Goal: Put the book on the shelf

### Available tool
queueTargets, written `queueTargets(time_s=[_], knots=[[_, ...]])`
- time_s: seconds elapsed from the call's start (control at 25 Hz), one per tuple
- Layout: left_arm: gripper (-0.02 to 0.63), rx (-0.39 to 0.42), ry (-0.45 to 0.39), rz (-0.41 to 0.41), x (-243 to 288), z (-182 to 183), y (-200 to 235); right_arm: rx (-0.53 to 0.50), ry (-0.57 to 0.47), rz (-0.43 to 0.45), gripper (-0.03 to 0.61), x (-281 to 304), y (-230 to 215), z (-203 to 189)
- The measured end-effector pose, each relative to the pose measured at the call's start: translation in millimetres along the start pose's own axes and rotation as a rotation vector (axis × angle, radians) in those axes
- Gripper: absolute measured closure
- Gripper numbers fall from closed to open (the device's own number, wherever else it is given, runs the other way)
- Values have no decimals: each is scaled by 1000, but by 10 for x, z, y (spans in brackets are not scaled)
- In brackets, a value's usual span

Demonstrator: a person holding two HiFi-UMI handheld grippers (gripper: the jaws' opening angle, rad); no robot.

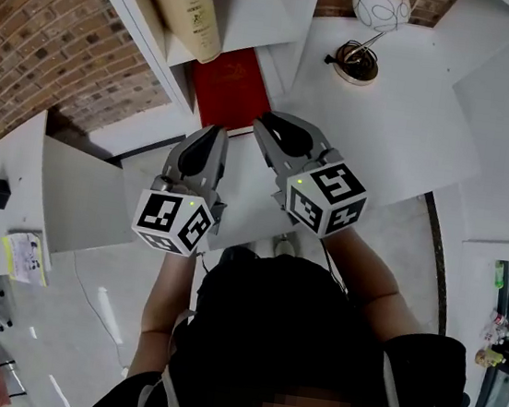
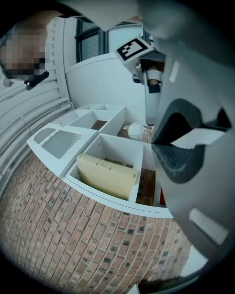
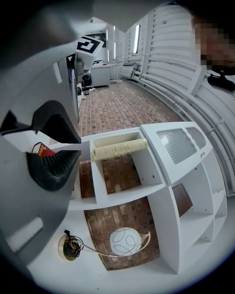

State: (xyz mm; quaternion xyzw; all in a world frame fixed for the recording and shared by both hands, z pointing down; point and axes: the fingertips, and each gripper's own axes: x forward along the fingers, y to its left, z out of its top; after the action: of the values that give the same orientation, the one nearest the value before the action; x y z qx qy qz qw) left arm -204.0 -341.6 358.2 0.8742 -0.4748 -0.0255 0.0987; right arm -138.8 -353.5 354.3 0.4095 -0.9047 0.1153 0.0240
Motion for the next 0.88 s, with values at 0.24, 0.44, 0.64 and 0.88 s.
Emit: queueTargets(time_s=[0.24, 0.44, 0.64, 0.88], knots=[[608, 1, 19, 8, -54, -121, -144, 5, 16, 10, 581, -164, 33, -116], [607, -2, 30, 19, -120, -194, -215, 4, 30, 32, 581, -262, 101, -189], [608, -2, 40, 23, -169, -267, -281, 2, 48, 44, 583, -345, 166, -302], [607, 5, 38, 24, -168, -280, -371, 9, 62, 50, 583, -442, 171, -387]])
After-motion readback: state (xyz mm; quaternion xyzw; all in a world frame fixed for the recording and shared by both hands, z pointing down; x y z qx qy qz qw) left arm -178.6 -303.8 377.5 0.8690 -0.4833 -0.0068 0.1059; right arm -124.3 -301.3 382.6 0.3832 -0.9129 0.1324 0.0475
